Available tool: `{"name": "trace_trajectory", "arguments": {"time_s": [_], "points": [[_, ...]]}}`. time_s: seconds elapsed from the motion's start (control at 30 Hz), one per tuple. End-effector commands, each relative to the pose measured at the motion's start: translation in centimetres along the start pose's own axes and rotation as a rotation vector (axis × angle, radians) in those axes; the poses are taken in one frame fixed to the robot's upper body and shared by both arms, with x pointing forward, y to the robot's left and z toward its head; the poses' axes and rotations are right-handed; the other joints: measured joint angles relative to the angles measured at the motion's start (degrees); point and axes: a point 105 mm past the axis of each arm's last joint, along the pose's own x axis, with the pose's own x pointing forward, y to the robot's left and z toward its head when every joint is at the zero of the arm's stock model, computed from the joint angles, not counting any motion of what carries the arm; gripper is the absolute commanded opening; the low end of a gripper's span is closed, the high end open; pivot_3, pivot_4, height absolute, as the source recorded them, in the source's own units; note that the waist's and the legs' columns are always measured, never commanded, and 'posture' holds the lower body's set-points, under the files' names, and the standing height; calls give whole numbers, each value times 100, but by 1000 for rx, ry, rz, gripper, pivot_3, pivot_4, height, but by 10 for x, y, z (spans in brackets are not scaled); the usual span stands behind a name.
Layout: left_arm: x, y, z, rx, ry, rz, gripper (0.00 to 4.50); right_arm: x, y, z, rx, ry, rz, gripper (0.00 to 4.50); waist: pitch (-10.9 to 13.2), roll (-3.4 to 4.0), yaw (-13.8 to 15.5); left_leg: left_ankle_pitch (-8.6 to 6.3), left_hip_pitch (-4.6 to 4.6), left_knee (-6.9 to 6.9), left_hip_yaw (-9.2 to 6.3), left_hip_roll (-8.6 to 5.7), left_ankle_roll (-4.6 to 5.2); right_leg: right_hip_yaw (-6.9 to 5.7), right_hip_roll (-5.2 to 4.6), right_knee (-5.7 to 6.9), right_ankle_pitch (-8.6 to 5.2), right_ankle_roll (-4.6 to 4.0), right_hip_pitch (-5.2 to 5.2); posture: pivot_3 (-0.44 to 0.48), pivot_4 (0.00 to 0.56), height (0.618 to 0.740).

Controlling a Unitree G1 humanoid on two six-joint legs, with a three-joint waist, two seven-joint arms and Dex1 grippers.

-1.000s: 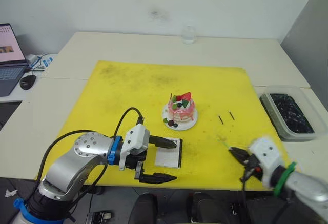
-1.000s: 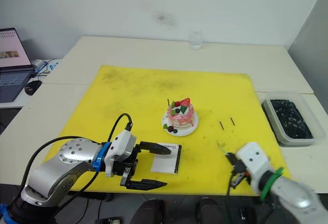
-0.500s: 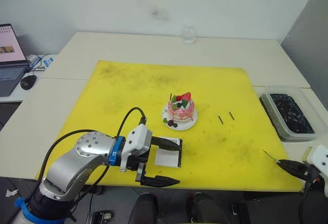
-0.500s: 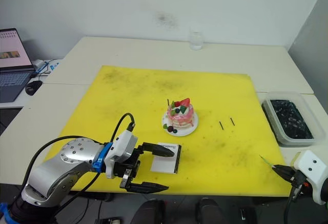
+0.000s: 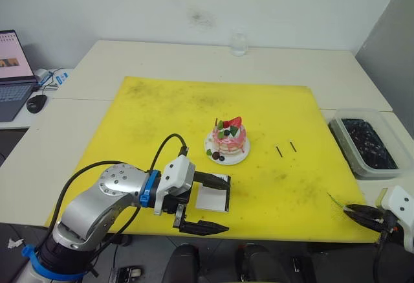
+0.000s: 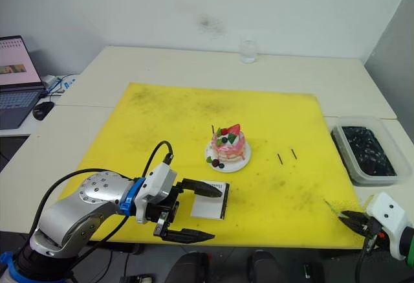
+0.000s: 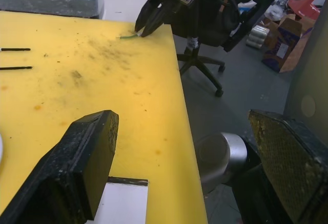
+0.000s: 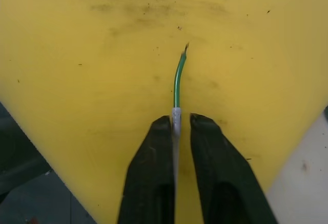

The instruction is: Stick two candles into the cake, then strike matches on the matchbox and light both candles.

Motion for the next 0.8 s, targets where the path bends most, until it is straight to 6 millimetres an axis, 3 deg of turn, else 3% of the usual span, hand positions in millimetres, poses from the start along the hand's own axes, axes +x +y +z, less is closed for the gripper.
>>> {"name": "trace_trajectory", "arguments": {"time_s": [0.03, 0.1, 0.37, 0.6, 0.8], "points": [[1, -4, 5, 30, -2, -10, 4500, -3, -3, 10, -71, -18, 6, 2093, 0, 0, 0, 0, 0, 0, 0, 0, 0, 0, 0, 0, 0, 0, 1, 0, 150, 740], [0, -3, 4, 30, 2, -3, 4500, -6, -4, 15, -79, -26, 17, 2789, 0, 0, -1, 0, 2, 1, 0, 0, 0, 1, 0, 0, 0, 0, 3, 0, 150, 740], [-3, 1, 2, 39, 15, 13, 4500, -23, 2, 43, -105, 23, 81, 2789, 0, 4, -1, 0, 6, 0, -1, 1, 0, -1, 0, 0, 5, 9, 8, 0, 150, 740], [4, -5, 5, 65, -2, -7, 4500, -30, 9, 54, 19, 329, 102, 2789, 1, 6, -10, 0, 11, 4, 1, 0, 0, 1, -3, -2, 1, 2, 16, 0, 150, 740], [17, -17, 22, 130, -74, -44, 4500, -19, -12, 64, 67, 404, 31, 2789, 5, -2, 0, 0, 8, 3, -2, -4, 0, -1, -5, -8, 1, 2, 18, 0, 150, 740]]}}
